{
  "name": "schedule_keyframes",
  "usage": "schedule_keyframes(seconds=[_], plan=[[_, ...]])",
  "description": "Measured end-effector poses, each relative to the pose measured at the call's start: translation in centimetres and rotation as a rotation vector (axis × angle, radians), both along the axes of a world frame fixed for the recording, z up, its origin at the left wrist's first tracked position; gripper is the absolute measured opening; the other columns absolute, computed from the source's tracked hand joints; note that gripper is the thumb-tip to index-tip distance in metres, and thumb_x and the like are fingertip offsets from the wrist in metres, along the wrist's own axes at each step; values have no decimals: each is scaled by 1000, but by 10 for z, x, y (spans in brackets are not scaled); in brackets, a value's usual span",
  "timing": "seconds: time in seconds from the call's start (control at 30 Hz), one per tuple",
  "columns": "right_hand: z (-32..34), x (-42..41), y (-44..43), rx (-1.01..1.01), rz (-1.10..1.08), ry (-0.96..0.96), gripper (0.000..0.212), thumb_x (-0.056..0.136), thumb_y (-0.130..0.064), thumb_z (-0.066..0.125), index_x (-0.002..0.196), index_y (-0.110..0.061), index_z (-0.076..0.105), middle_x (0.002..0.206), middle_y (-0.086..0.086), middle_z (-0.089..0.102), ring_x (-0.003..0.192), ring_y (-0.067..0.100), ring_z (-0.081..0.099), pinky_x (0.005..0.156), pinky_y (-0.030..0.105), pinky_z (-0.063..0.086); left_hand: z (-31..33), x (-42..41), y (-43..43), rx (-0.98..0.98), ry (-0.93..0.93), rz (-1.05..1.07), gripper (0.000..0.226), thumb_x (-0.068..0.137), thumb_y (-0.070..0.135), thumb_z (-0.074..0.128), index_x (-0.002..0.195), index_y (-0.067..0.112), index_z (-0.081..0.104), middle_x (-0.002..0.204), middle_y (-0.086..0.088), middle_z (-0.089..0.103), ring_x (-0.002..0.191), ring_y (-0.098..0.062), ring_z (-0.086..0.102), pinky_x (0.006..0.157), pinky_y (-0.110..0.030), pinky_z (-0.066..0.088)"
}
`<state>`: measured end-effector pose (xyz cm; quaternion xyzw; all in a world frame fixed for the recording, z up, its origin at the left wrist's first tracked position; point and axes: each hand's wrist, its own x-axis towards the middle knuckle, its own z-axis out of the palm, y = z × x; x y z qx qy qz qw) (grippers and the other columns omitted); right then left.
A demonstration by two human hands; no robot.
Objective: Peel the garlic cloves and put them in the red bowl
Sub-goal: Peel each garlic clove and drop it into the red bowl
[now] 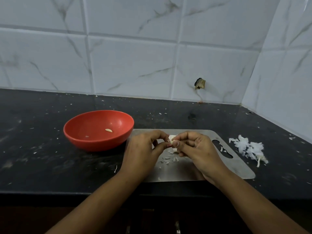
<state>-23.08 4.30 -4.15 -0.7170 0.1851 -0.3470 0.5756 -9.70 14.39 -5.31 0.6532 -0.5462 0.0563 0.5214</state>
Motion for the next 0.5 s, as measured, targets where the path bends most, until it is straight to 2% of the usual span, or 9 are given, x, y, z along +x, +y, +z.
schedule_keyframes(seconds=[0.13,0.37,0.5], plan=[[-1,0,-1,-2,-5,8,6,84,-6,67,90,-6,70,78,7,73,64,10,62,58,17,51,-3,2,-1,28,-42,16,7,81,27,75,88,24,73,81,8,71,77,-9,59,66,-27,45],[-1,1,0,4,-13,16,6,86,-5,67,88,-9,70,74,6,72,62,10,61,59,17,51,-5,3,-6,95,-100,-4,4,88,27,67,91,24,68,78,9,67,70,-11,61,67,-41,49],[-1,1,-1,49,-25,-36,4,87,-4,65,88,-6,69,69,1,70,61,6,60,60,17,52,-5,2,-7,165,-109,51,2,90,27,63,90,25,63,76,16,61,70,-6,59,68,-39,51]])
